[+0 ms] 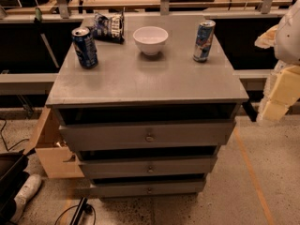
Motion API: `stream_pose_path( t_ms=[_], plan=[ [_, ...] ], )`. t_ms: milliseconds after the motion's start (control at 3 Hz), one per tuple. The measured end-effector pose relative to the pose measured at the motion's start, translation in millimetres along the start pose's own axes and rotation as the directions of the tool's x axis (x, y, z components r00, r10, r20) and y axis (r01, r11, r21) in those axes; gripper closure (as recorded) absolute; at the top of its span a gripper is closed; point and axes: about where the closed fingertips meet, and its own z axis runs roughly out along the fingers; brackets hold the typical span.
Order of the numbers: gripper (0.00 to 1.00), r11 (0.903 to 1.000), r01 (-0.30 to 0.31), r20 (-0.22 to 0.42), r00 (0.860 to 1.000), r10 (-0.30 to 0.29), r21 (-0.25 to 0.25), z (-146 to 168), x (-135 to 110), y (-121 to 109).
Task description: Pick redbull can
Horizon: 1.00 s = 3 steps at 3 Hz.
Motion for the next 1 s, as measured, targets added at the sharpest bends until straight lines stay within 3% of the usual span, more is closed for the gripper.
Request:
stream_pose_path(
  t_ms=[333,667,1000],
  plan=[
    [0.0,1.0,0.0,0.0,1.0,0.0,0.0,0.0,0.0,0.0],
    [0.0,0.9978,-0.054,0.085,0.995,0.051,0.037,3.4,-1.4,-19.6],
    [0.0,0.9773,-0.197,0.228,0.958,0.176,0.076,17.2,12.2,-43.1]
  ],
)
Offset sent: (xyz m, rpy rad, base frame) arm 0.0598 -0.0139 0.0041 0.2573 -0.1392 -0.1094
